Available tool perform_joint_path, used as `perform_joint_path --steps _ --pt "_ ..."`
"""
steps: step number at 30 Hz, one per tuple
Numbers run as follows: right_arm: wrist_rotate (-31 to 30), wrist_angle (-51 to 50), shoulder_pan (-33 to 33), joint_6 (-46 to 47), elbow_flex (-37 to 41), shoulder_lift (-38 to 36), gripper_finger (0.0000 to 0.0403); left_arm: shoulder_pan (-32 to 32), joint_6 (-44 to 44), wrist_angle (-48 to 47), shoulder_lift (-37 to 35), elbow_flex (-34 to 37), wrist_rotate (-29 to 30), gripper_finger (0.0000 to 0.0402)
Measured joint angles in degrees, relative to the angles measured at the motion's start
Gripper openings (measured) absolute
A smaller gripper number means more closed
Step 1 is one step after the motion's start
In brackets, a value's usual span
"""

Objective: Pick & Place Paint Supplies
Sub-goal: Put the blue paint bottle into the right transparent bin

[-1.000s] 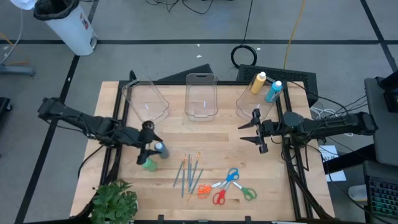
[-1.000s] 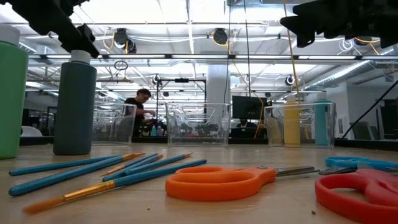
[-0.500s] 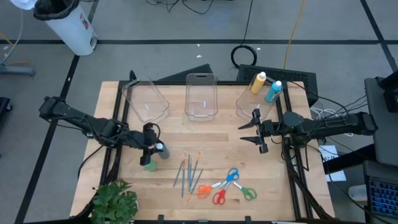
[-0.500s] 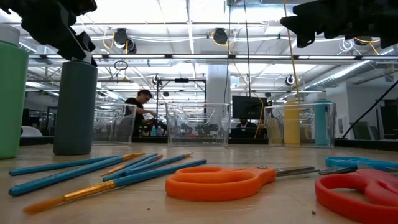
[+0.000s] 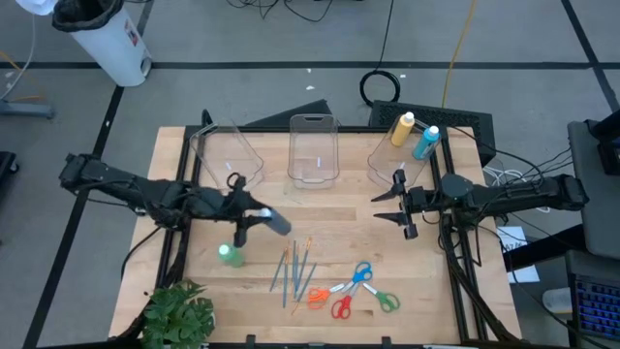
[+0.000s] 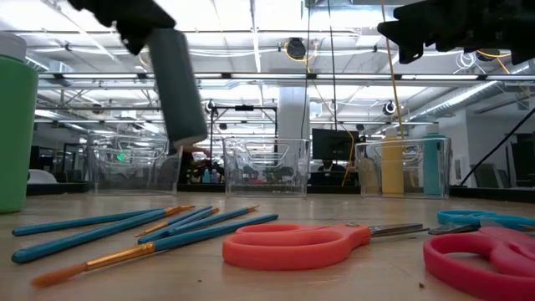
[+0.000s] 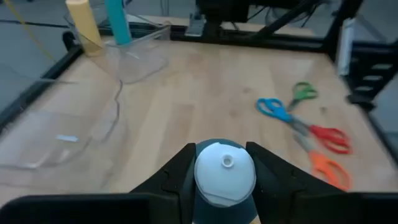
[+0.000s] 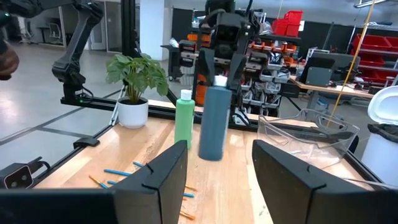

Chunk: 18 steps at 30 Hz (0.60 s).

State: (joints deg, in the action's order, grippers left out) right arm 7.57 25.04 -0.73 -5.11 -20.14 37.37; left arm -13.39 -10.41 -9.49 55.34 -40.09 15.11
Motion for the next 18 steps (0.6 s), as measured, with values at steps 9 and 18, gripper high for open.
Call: perform_joint_path --steps 9,18 --pt "0.0 0.4 0.0 1.3 0.0 0.0 0.0171 6.8 3.3 1.7 16.2 -9.1 -6.6 0.0121" --pt "0.0 0.4 0.0 1.4 0.0 0.0 0.0171 8.0 10.2 1.8 30.9 -17.9 -8.6 0.0121"
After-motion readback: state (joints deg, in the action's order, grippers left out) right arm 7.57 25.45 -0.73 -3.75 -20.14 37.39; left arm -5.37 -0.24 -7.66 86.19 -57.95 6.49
